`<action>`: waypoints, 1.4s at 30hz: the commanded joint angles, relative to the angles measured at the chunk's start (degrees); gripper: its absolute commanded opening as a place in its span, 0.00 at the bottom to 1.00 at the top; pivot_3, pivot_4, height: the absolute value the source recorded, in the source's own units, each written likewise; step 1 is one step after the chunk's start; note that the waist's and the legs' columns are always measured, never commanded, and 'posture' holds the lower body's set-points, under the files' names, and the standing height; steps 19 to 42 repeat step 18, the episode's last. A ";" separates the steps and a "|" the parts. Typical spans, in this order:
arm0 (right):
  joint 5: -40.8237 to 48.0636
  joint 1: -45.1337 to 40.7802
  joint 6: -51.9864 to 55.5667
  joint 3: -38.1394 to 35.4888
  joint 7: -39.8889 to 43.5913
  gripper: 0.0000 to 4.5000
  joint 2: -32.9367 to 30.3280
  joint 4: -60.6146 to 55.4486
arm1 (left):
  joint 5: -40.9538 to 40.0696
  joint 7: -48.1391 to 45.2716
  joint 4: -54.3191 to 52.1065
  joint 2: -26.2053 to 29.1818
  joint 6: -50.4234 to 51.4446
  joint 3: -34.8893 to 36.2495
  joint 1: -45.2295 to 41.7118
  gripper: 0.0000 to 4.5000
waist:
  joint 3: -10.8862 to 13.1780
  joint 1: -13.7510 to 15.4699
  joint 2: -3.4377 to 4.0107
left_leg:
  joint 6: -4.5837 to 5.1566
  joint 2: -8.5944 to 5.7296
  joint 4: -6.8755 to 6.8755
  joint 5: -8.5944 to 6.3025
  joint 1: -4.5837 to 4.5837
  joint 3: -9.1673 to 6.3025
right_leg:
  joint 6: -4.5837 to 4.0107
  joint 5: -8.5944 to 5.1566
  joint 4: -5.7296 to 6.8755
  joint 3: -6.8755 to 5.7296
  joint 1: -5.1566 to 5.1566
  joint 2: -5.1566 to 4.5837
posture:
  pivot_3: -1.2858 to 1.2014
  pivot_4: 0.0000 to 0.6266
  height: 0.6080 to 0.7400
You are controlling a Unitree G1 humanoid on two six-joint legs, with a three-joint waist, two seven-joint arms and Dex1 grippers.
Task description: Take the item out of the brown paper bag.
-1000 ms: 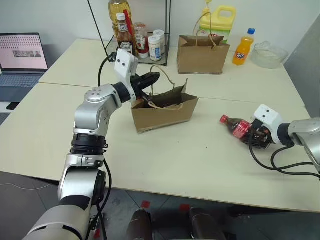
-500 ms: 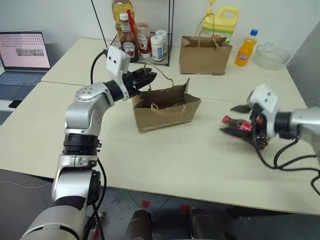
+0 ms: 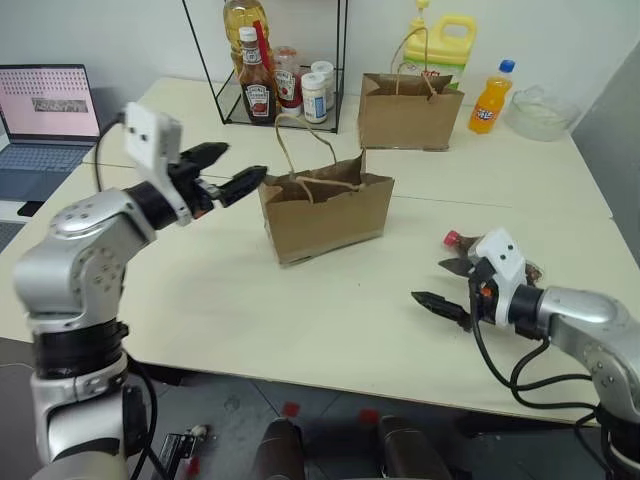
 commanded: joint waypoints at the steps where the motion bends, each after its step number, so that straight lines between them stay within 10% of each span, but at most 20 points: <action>1: 0.25 1.45 -2.47 -0.50 -6.24 1.00 5.55 -4.87 | -1.20 3.74 -7.30 0.46 1.47 4.05 5.37 0.99 | -0.01 -0.01 -0.01 | 0.05 0.00 0.02 -0.03 0.03 0.00 | 0.00 0.00 0.00 0.00 0.03 0.00 | 0.52 0.24 1.00; 13: -15.85 14.29 -20.16 5.32 -24.67 1.00 18.36 -7.54 | 11.62 23.45 -26.14 -17.23 -5.78 -6.10 39.96 0.99 | -0.19 0.19 -0.15 | 0.06 0.00 -0.06 -0.05 0.16 0.04 | -0.02 -0.01 -0.04 0.08 0.11 -0.03 | 0.52 0.24 1.00; 42: -19.00 18.12 -23.25 6.76 -27.90 1.00 21.04 -6.17 | 17.08 26.44 -24.76 -21.44 -9.40 -14.59 43.82 0.99 | -0.30 0.16 -0.21 | 0.07 -0.01 -0.06 -0.06 0.19 0.05 | -0.02 -0.02 -0.02 0.11 0.11 -0.01 | 0.52 0.24 1.00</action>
